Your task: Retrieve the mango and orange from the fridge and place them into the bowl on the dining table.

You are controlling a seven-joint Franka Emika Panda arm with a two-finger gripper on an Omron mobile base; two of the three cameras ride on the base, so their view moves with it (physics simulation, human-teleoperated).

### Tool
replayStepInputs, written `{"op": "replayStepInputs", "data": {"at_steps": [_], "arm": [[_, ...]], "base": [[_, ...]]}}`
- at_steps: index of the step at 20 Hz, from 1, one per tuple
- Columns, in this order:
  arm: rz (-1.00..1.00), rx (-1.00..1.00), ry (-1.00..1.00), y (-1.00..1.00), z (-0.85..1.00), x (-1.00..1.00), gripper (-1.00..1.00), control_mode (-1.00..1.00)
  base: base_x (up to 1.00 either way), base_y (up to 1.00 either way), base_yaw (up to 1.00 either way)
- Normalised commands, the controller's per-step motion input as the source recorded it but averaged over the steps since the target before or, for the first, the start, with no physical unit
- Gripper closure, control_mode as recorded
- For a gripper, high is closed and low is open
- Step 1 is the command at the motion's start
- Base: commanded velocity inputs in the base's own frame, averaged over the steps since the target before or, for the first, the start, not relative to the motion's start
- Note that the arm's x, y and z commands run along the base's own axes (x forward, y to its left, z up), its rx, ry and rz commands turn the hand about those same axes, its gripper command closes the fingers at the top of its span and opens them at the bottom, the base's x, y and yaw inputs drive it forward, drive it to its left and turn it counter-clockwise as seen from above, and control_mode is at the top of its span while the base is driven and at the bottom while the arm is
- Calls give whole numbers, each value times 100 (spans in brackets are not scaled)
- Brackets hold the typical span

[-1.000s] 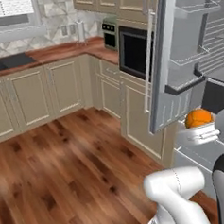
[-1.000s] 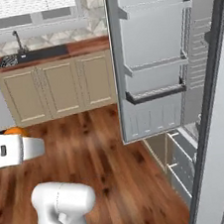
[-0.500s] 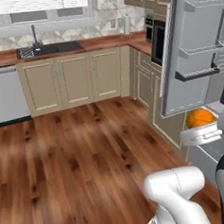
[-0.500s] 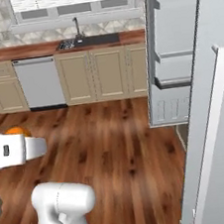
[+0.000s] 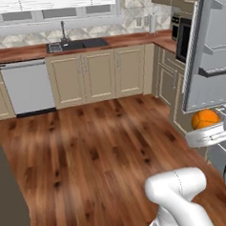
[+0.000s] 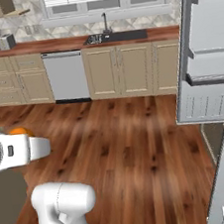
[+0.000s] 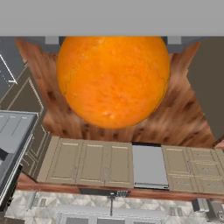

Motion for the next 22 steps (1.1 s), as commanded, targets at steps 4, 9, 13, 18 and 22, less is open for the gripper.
{"op": "replayStepInputs", "data": {"at_steps": [4, 9, 13, 18, 22], "arm": [[0, 0, 0, 0, 0, 0, 100, 100], [0, 0, 0, 0, 0, 0, 100, 100], [0, 0, 0, 0, 0, 0, 100, 100], [0, 0, 0, 0, 0, 0, 100, 100], [0, 0, 0, 0, 0, 0, 100, 100]], "base": [[-26, 65, 16], [-47, 45, 14], [-65, 28, 11], [-23, 53, 8], [0, 88, 5]]}}
